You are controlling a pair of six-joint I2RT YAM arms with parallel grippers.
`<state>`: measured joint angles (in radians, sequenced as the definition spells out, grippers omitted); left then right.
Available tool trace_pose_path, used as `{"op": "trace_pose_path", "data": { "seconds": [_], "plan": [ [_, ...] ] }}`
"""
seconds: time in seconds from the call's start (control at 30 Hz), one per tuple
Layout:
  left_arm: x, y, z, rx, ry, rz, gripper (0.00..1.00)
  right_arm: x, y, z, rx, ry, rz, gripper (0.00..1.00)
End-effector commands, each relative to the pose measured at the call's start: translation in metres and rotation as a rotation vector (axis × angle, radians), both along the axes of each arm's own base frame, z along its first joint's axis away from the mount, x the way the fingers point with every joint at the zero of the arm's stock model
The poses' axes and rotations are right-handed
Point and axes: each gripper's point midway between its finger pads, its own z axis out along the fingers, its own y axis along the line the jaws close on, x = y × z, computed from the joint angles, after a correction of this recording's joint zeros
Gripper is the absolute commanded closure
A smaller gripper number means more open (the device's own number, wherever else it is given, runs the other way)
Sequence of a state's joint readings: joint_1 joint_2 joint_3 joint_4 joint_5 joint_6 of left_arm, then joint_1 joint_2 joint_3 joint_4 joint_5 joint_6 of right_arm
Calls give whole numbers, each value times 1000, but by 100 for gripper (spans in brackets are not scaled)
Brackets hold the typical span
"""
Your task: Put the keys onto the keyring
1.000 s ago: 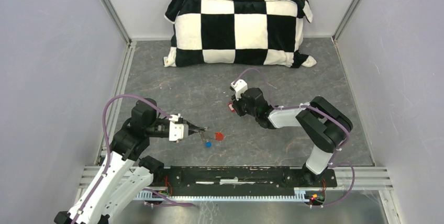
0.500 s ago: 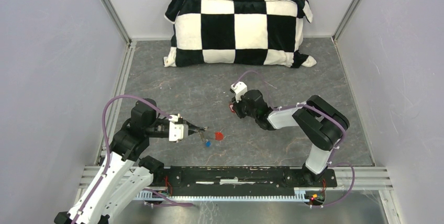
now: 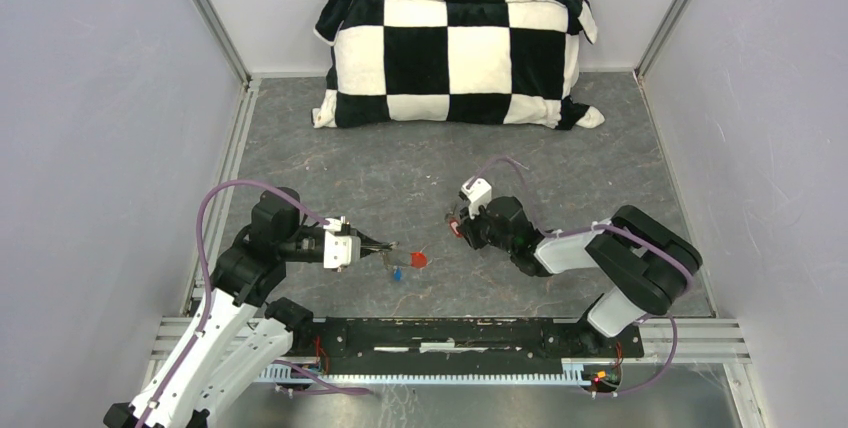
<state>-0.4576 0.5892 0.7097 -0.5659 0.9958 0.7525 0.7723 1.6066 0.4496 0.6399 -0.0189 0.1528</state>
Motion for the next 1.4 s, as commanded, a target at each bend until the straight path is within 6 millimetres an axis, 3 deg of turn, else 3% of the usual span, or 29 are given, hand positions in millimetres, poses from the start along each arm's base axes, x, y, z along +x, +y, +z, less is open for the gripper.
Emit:
{"op": "trace_pose_path", "data": {
  "seconds": [0.0,0.17,0.27,0.4,0.53,0.93,1.23,1.37],
  "plan": [
    [1,-4,25,-48,-51,-14,98,-23,-12,-8,-12,53,14,76],
    [2,-4,25,-51,-44,-10,98,-11,-2,25,-10,-82,87,61],
    [2,-4,25,-52,-39,-7,98,-15,12,38,-10,-171,225,55],
    [2,-4,25,-52,-39,-4,98,-22,24,30,-59,-189,375,53],
    [2,-4,25,-53,-37,-3,98,-18,29,26,-80,-204,411,53],
    [0,-3,25,-56,-32,1,98,-1,31,23,-117,-237,374,58],
    [-1,-3,27,-60,-27,-1,98,1,25,11,-130,-208,367,68],
    [-1,-3,26,-60,-24,-1,98,0,26,7,-128,-192,370,78]
  ]
}}
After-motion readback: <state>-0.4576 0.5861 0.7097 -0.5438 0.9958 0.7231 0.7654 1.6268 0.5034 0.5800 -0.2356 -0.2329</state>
